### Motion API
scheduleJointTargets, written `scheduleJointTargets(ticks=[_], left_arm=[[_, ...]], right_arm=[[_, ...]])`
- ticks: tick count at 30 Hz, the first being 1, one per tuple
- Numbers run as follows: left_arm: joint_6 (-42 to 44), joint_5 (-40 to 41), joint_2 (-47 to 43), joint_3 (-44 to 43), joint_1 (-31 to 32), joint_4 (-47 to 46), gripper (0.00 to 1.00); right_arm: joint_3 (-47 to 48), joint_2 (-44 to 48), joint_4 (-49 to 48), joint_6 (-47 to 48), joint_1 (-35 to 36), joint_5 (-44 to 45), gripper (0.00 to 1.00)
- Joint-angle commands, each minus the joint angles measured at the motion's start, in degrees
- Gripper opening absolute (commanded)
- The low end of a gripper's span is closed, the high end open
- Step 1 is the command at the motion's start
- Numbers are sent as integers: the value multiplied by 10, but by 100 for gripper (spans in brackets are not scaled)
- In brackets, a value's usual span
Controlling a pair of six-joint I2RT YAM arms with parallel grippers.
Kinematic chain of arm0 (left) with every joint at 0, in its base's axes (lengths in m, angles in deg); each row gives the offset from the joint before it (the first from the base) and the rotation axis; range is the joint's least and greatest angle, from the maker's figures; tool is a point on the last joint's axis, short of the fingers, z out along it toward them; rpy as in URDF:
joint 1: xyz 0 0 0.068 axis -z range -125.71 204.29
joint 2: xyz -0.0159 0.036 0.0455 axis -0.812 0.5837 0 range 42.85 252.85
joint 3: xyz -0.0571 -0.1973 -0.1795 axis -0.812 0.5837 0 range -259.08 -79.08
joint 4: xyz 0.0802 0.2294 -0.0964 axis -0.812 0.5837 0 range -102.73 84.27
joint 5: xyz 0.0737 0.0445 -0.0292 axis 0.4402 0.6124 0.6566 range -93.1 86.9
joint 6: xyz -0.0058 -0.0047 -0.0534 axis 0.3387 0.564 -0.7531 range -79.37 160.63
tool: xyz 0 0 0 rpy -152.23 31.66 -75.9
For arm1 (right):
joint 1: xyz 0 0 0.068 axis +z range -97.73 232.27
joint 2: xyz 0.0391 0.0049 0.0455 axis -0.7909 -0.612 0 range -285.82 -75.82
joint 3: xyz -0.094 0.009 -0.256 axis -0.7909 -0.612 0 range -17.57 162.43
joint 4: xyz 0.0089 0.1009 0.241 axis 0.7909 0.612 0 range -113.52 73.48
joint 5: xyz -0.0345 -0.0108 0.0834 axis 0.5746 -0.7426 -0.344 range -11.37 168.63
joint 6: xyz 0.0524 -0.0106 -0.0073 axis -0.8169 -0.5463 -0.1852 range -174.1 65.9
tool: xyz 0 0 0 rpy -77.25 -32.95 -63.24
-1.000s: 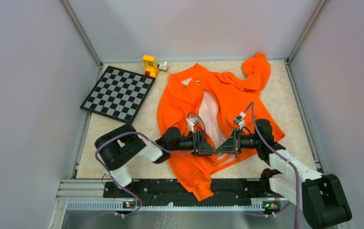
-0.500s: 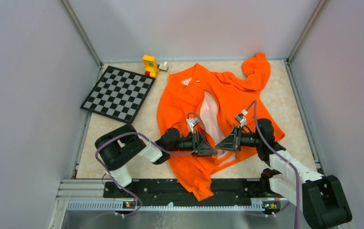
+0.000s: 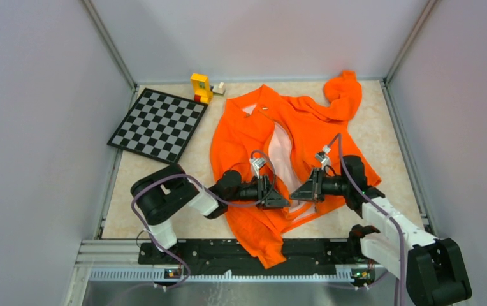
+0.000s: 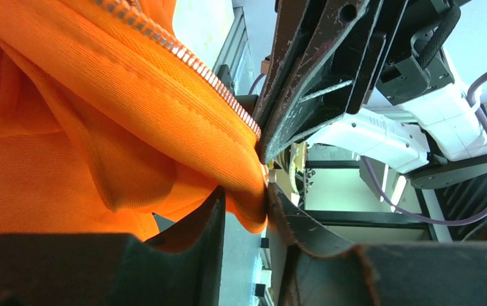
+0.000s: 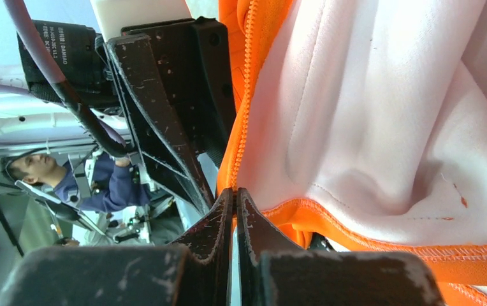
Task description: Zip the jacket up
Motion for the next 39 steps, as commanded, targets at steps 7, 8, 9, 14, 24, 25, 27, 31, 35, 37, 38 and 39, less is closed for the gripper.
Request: scheduleJointTargets(ticks=[7,8,9,14,24,25,27,31,35,37,38,39], left_arm=[[8,-14,10,-23,-8,-16,37],[7,-14,10,-26,-8,-12,34],[8,-15,12,-30,-8,-6,32],[21,-11,15,-39,-8,20,10],[44,-1,-8,-29,-20,89,0],[44,3,-12,-26,-20,93,0],[46,10,-20,-21,-21,98,0],[46,15,-22,-13,-21,98,0],[34,3,-6,-13,-21,80,0],[29,-2,1,-12,-21,71,0],[25,-2,2,-9,-21,62,0],[23,-1,3,-5,-21,52,0]], right_arm=[[20,-5,3,20,2,-21,0],[19,-5,-5,17,3,-22,0],[19,-5,-15,13,4,-22,0],[36,-5,15,31,11,-6,0],[183,-17,300,144,8,263,40],[196,-17,328,145,8,298,42],[217,-17,372,140,6,358,44],[233,-24,448,103,5,502,45],[214,-51,450,108,6,461,44],[198,-61,440,124,10,419,42],[187,-58,427,123,19,409,45],[177,-50,412,114,39,423,51]])
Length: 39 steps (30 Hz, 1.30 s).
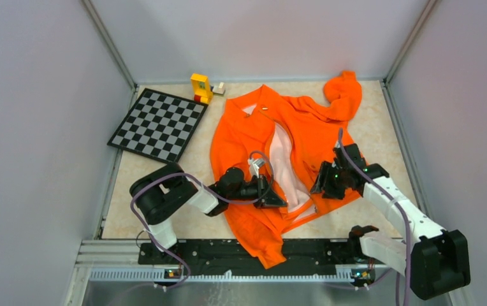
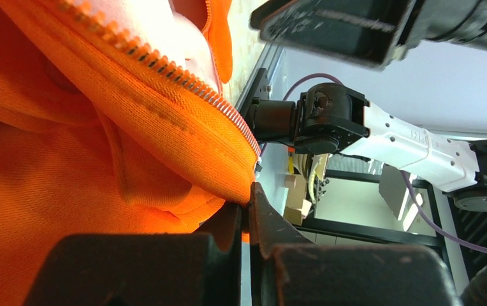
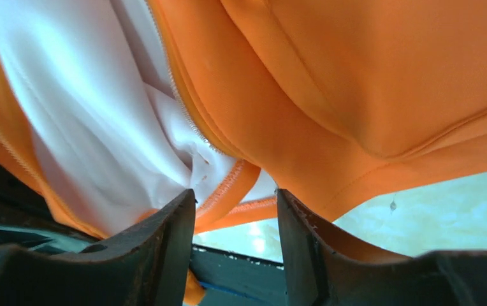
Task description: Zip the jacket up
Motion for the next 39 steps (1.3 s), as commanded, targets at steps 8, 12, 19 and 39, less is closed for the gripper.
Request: scheduleJointTargets(ticks=[8,12,19,39], left_arm=[[-8,-10,2,13,-2,-52,0],[-7,-13,4,11,-2,-54,0],[-10,-17,8,12,-2,-67,0],[-10,-16,7,10,-2,-60,0]], right_arm=[[-30,1,0,-43,108,111,50],[-17,-11,40,-75,138,188,45],[-47,19,70,-148,139,181,46],[-26,-49,-7,-106,159,256,49]])
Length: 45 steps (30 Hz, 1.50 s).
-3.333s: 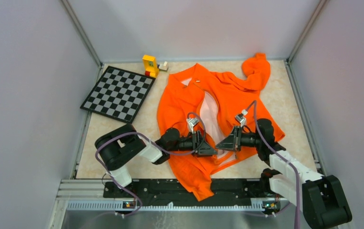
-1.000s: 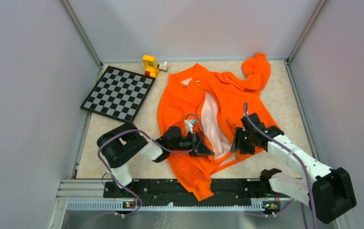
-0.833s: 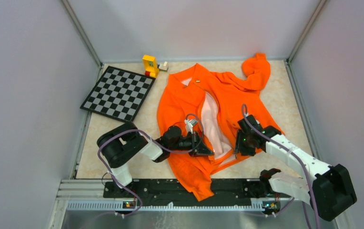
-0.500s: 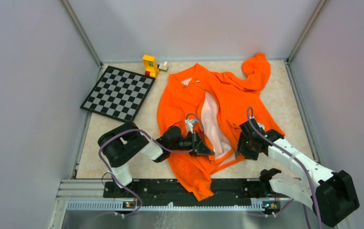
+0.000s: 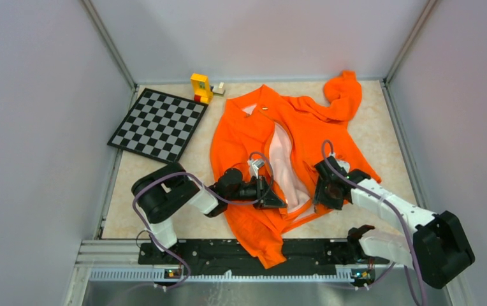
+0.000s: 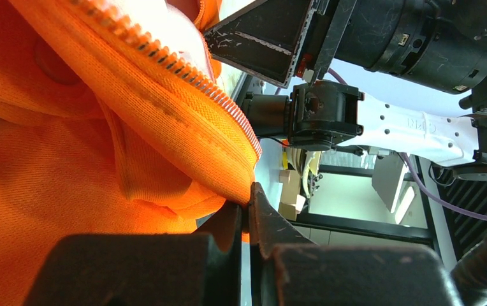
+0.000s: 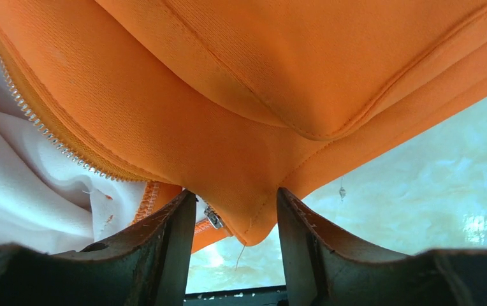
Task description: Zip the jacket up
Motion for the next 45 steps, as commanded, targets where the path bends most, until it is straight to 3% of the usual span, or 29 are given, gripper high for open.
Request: scheduleJointTargets(ticks=[1,8,11,14,16,24,25,27,29,30,33,38,45], left_arm=[[4,-2,-3,-2,-2,-18,0],[6,0,-7,-2,-2,-12,0],[7,1,-10,-2,-2,-9,0],[12,3,-14,-3,-2,-3,0],[19,5,-19,-5,-2,5,0],[67,22,-61,-20,-2,54,0],[72,23,-64,-21,-2,53,0],[80,24,-66,-23,-2,40,0],[86,21,-67,-27,-2,26,0],[92,23,-69,-28,-2,21,0],[125,32,-82,-26,-2,-9,0],[204,74,-114,-15,-2,-76,0],[222,67,-123,-12,11,-144,0]], right_arm=[[36,-21,-12,16,17,48,50],[28,-58,-33,8,35,77,45],[18,-54,-62,19,36,69,31],[19,-49,-69,27,35,67,7],[32,-38,-60,31,36,64,0],[96,104,-69,126,35,4,0],[93,136,-114,164,35,-43,0],[73,191,-254,242,35,-264,0],[38,254,-441,237,36,-499,0],[17,287,-516,210,36,-539,0],[-34,357,-529,223,36,-470,0],[-56,328,-504,260,36,-539,0],[-59,339,-442,267,36,-405,0]])
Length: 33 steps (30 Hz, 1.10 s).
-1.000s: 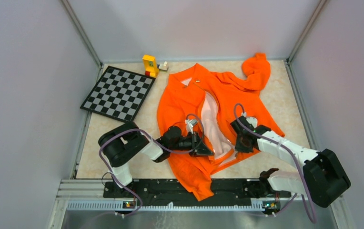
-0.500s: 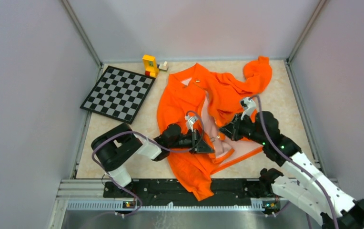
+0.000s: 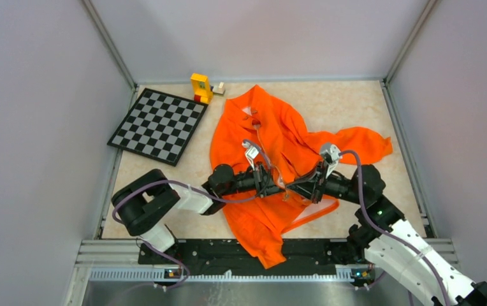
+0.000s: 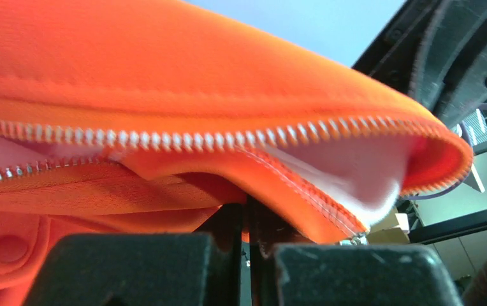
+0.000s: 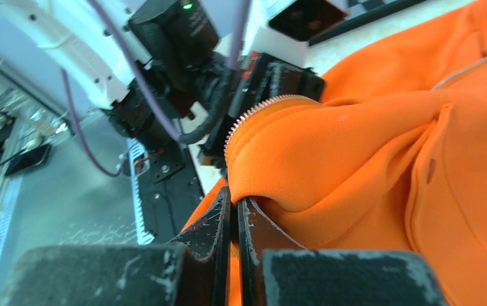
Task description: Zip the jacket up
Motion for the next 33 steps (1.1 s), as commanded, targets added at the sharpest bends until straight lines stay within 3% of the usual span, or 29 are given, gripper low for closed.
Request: scheduleJointTargets(ticks=[1,3,7,9,12,17,27,33], left_arm=[[31,16,-25,8,11,-93,0],[30,30,-31,25,12,-80,0],[21,46,-37,51,13,-61,0],[17,42,-39,55,13,-60,0],[18,37,-46,54,13,-59,0],[56,33,-78,46,15,-50,0],[98,62,-89,78,21,-116,0],[125,67,-93,65,24,-95,0]], right_arm=[[15,20,17,13,5,97,0],[25,39,61,6,5,163,0],[56,85,215,-63,5,459,0],[62,91,240,-54,5,499,0],[69,68,226,-21,5,456,0],[60,17,167,1,5,236,0],[24,-5,104,-60,5,142,0],[13,-16,44,-108,5,76,0]])
